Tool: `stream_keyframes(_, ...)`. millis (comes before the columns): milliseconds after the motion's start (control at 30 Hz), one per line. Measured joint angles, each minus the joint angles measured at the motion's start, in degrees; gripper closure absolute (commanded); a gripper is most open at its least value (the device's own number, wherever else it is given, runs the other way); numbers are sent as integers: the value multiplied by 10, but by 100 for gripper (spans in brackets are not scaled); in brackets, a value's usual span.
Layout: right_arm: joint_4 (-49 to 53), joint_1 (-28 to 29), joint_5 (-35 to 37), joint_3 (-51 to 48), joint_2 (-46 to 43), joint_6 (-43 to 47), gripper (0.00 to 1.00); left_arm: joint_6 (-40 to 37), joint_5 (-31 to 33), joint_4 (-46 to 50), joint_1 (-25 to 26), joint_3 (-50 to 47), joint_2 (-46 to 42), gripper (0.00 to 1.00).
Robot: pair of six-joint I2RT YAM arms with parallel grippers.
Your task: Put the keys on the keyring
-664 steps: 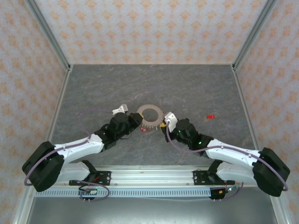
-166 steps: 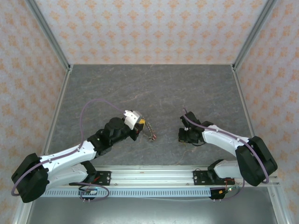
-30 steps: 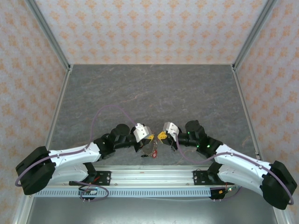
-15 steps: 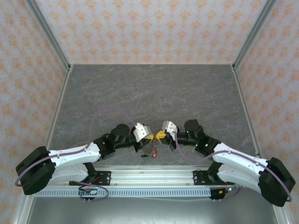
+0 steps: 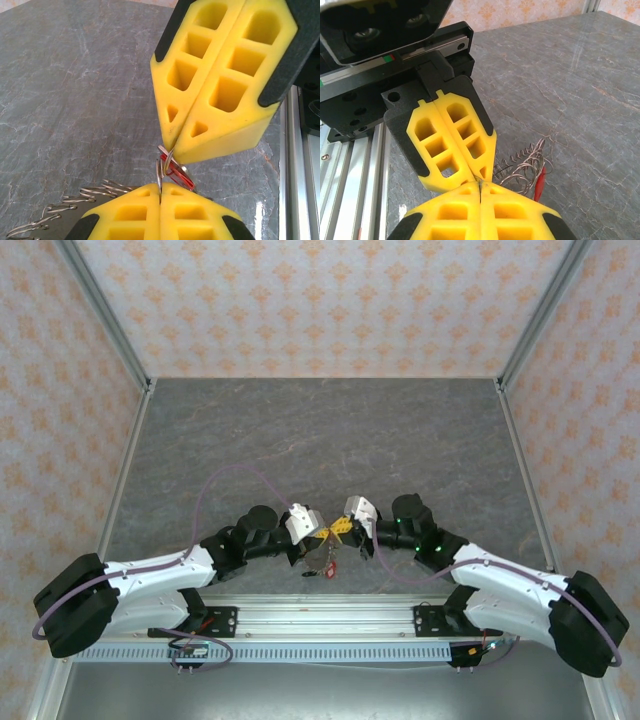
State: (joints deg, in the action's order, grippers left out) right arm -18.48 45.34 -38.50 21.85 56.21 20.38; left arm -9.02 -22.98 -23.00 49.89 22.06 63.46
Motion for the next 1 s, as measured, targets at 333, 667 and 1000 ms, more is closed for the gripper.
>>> stream_keyframes(333,1,16,17,15,17,0,100,0,5,0,0,1,0,100)
stream_keyframes(667,34,22,73,33,18,-3,100,1,14,0,-1,-5,-23,100)
stream_keyframes(1000,48,23,109,40,33,-40,100,-5,14,6,-1,-10,-41,100)
